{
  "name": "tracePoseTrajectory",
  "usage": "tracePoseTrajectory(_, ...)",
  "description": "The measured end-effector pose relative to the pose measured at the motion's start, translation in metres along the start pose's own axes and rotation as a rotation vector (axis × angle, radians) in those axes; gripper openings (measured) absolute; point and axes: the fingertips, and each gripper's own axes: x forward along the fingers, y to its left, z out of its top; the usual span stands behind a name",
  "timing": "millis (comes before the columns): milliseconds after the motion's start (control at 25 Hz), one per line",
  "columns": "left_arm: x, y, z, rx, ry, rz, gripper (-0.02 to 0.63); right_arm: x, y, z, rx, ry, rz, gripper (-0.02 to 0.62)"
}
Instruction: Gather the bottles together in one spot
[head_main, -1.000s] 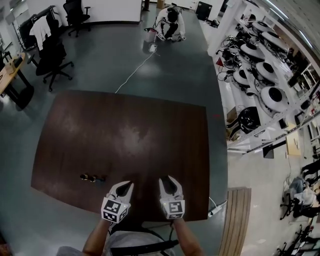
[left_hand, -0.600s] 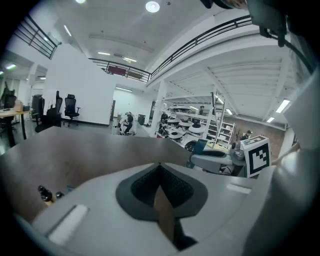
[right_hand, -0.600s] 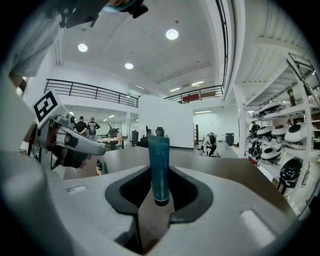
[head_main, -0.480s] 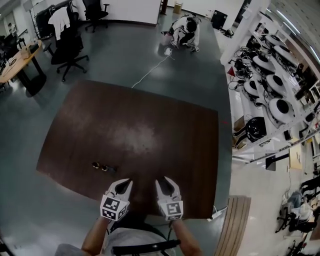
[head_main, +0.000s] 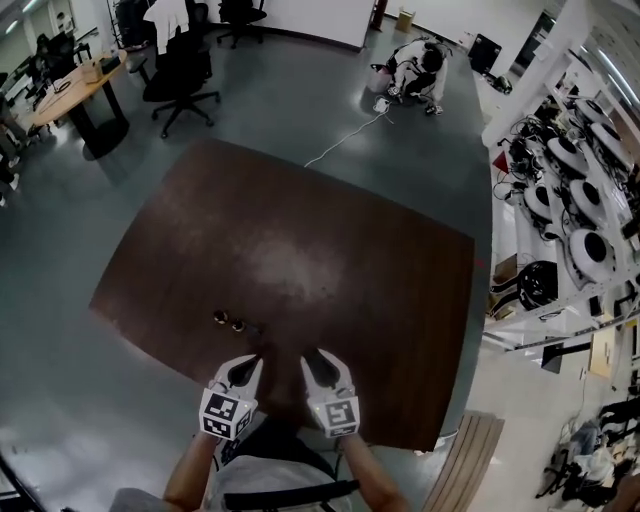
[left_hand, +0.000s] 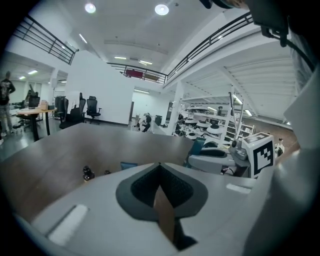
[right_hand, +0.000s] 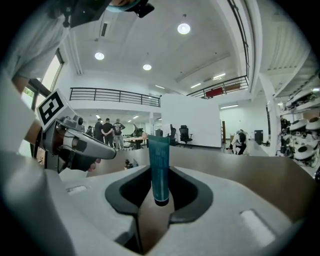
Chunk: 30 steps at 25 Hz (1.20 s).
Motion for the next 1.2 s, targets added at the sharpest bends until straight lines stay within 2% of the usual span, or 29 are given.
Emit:
tracePoseTrajectory(360,-0.008,0.036,-0.012,-0.044,-0.013,0.091,0.000,0.044,0.030,-0.011,-0.015,0.029,0.126,0.109)
tracePoseTrajectory(600,-0.009,0.052,-0.025,-0.078,-0.016,0.130,0.000,0.068,0.041,-0.034,-0.025,0.050,0.185,0.109)
tracePoseTrajectory(1200,-0.019,0.079,-0.042,-0.121,-0.012,0.186,0.000,0.090,0.054,-0.060,-0.014,0.081,0.223,0.109)
